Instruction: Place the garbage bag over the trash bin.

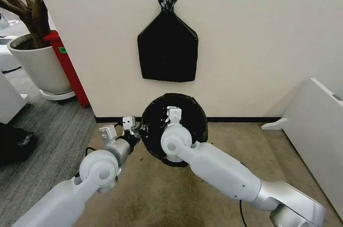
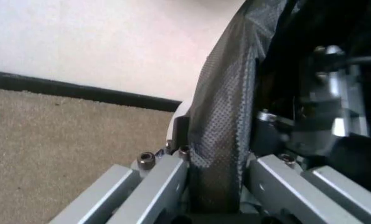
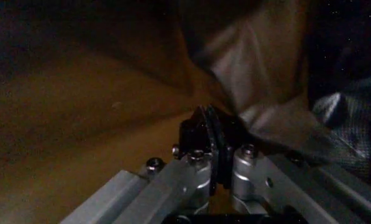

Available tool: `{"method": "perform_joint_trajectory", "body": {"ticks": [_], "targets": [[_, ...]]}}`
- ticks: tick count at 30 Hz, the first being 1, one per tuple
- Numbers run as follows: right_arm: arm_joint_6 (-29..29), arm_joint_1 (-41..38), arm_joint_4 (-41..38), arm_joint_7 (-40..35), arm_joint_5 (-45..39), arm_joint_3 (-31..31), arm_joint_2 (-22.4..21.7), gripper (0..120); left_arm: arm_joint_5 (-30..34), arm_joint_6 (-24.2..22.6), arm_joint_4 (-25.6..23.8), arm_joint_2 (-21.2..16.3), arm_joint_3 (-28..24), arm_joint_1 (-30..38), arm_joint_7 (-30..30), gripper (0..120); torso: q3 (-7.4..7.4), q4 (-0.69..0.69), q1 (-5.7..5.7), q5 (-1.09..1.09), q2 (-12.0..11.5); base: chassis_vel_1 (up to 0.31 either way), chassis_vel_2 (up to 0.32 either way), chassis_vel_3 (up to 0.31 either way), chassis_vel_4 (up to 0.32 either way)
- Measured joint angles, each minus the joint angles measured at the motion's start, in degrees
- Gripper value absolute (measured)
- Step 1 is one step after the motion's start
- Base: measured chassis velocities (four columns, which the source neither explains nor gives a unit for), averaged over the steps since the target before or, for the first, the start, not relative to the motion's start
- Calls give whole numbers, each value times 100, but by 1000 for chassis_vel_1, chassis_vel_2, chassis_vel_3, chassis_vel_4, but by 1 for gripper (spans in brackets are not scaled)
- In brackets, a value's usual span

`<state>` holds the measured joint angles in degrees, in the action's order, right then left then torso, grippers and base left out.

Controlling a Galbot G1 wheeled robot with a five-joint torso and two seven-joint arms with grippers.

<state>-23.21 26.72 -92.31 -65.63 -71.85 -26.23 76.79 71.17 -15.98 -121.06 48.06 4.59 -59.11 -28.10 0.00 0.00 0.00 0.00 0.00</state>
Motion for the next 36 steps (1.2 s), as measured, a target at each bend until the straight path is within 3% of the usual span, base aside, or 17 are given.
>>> {"method": "perform_joint_trajectory", "body": {"ticks": [7, 12, 17, 36], "targets": [[74, -12, -65, -198, -253, 47, 34, 0, -52, 13, 48, 45, 4, -13, 24, 0, 0, 1, 0, 0, 0, 0, 0, 0, 0], [154, -290, -610, -584, -942, -75, -199, 0, -74, 28, 128, 64, 18, 30, 25, 0, -1, 0, 0, 0, 0, 0, 0, 0, 0], [270, -401, -614, -860, -1454, 158, -163, 0, -98, 58, 145, 88, 22, 25, 33, 0, -1, 0, 0, 0, 0, 0, 0, 0, 0], [242, -90, 51, -690, -1347, 469, -180, 0, -65, 86, 148, 73, 26, 105, 105, 0, 0, 0, 0, 0, 0, 0, 0, 0, 0]]}}
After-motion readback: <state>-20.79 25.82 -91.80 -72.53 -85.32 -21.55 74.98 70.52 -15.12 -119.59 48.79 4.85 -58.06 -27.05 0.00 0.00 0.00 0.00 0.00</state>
